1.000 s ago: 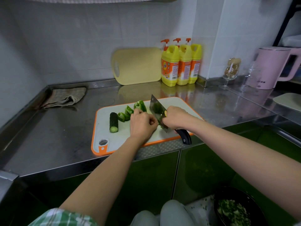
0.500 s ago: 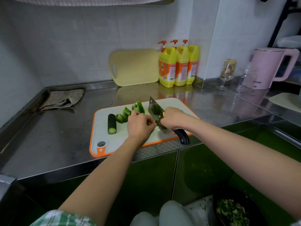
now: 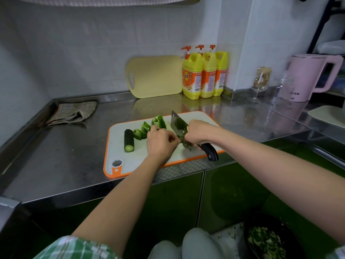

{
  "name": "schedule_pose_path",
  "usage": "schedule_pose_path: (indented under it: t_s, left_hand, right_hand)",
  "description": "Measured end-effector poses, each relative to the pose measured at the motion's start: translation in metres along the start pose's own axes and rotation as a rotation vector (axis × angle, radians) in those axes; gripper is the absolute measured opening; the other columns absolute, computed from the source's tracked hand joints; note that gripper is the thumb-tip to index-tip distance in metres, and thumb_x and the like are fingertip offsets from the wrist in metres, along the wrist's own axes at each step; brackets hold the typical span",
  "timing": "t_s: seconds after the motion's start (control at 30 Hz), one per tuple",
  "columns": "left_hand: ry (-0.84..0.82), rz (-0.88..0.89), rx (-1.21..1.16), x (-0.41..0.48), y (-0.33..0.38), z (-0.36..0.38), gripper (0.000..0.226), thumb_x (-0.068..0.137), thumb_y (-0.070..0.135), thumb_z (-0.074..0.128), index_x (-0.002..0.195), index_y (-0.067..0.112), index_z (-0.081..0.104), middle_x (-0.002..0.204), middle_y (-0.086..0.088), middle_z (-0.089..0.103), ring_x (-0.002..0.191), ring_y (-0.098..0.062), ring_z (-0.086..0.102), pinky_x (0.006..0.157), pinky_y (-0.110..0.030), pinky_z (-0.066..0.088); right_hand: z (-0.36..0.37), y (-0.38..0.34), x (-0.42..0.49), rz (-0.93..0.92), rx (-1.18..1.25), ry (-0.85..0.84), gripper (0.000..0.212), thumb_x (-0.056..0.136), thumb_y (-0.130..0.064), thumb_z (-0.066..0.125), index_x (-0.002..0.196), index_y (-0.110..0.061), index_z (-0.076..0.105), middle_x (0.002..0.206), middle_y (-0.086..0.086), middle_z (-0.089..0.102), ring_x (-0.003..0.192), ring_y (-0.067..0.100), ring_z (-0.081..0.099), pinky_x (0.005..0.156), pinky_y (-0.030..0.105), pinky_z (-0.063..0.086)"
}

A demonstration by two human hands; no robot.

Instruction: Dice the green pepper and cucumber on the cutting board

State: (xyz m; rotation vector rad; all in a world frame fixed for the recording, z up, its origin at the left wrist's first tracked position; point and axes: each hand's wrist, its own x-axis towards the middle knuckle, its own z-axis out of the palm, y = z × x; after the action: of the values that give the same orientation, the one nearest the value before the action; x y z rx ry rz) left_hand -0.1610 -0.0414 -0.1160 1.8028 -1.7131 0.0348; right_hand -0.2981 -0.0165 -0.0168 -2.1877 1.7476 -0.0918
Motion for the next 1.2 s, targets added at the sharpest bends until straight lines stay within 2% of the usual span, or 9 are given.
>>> schedule_pose_path:
  t_s: [0.17,0.3,0.4,0.53,0.63,0.77,0.9,1.0,1.2]
  left_hand:
    - [0.008,0.061,-0.031,-0.001,0.001,-0.001,0.013,0.082,0.036,0.069,0.08,0.026,0.076,0.082,0.001,0.067,0.098,-0.023,0.04,0.074,-0.031,0.027]
    - [-0.002,0.077,-0.034,-0.002,0.002,-0.003,0.016,0.082,0.036,0.068,0.08,0.022,0.076,0.079,0.001,0.067,0.097,-0.022,0.04,0.075,-0.031,0.027]
    - [-0.006,0.085,-0.049,-0.003,0.003,-0.005,0.014,0.08,0.034,0.069,0.08,0.022,0.076,0.078,0.001,0.066,0.098,-0.022,0.041,0.075,-0.032,0.027]
    - [0.009,0.152,-0.028,-0.006,0.009,-0.009,0.01,0.079,0.027,0.067,0.079,0.02,0.075,0.074,-0.002,0.063,0.096,-0.025,0.042,0.073,-0.032,0.026]
    - [-0.002,0.145,-0.024,-0.008,0.011,-0.013,0.008,0.08,0.026,0.068,0.08,0.022,0.075,0.074,0.001,0.06,0.098,-0.024,0.042,0.075,-0.032,0.028]
    - [-0.022,0.107,-0.009,-0.008,0.009,-0.014,0.009,0.082,0.032,0.069,0.081,0.027,0.075,0.08,0.001,0.064,0.1,-0.023,0.041,0.075,-0.03,0.025]
    - [-0.003,0.075,0.017,-0.009,0.007,-0.014,0.01,0.082,0.038,0.07,0.087,0.031,0.075,0.083,0.008,0.065,0.102,-0.02,0.038,0.075,-0.029,0.022]
    - [0.005,0.02,0.013,-0.009,0.005,-0.012,0.007,0.08,0.037,0.069,0.08,0.031,0.074,0.085,0.007,0.064,0.102,-0.021,0.039,0.073,-0.028,0.021]
    - [0.004,0.016,0.04,-0.009,0.008,-0.01,0.008,0.079,0.036,0.068,0.078,0.03,0.073,0.083,0.003,0.064,0.101,-0.022,0.04,0.072,-0.029,0.021]
  right_hand:
    - [0.012,0.005,0.004,0.015,0.031,0.056,0.02,0.088,-0.009,0.05,0.07,-0.008,0.044,0.062,0.008,0.053,0.05,0.02,0.051,0.045,0.023,0.04]
    - [0.02,0.007,0.012,0.018,0.081,0.125,0.021,0.088,-0.01,0.051,0.069,-0.009,0.042,0.065,0.009,0.05,0.057,0.026,0.054,0.056,0.03,0.047]
    - [0.021,0.009,0.016,0.022,0.123,0.147,0.02,0.088,-0.01,0.051,0.069,-0.01,0.042,0.068,0.01,0.052,0.067,0.031,0.057,0.059,0.031,0.048]
    - [0.022,0.007,0.018,0.021,0.146,0.133,0.022,0.089,-0.011,0.051,0.069,-0.009,0.041,0.065,0.009,0.05,0.061,0.029,0.056,0.06,0.032,0.049]
    - [0.023,0.009,0.023,0.039,0.18,0.15,0.021,0.089,-0.009,0.049,0.069,-0.009,0.041,0.066,0.009,0.05,0.059,0.028,0.055,0.059,0.031,0.048]
    - [0.023,0.023,0.028,0.063,0.285,0.177,0.019,0.088,-0.008,0.047,0.07,-0.009,0.043,0.068,0.012,0.052,0.071,0.033,0.06,0.062,0.034,0.049]
    - [0.013,0.029,0.023,-0.01,0.332,0.162,0.014,0.089,-0.009,0.046,0.075,-0.007,0.046,0.066,0.014,0.054,0.058,0.03,0.056,0.058,0.033,0.045]
    - [0.005,0.027,0.015,-0.061,0.301,0.111,0.018,0.09,-0.008,0.046,0.072,-0.009,0.045,0.06,0.013,0.053,0.046,0.026,0.051,0.05,0.027,0.042]
    - [0.01,0.022,0.007,-0.047,0.209,0.049,0.011,0.087,-0.005,0.046,0.076,-0.005,0.047,0.068,0.018,0.055,0.052,0.03,0.056,0.051,0.029,0.046]
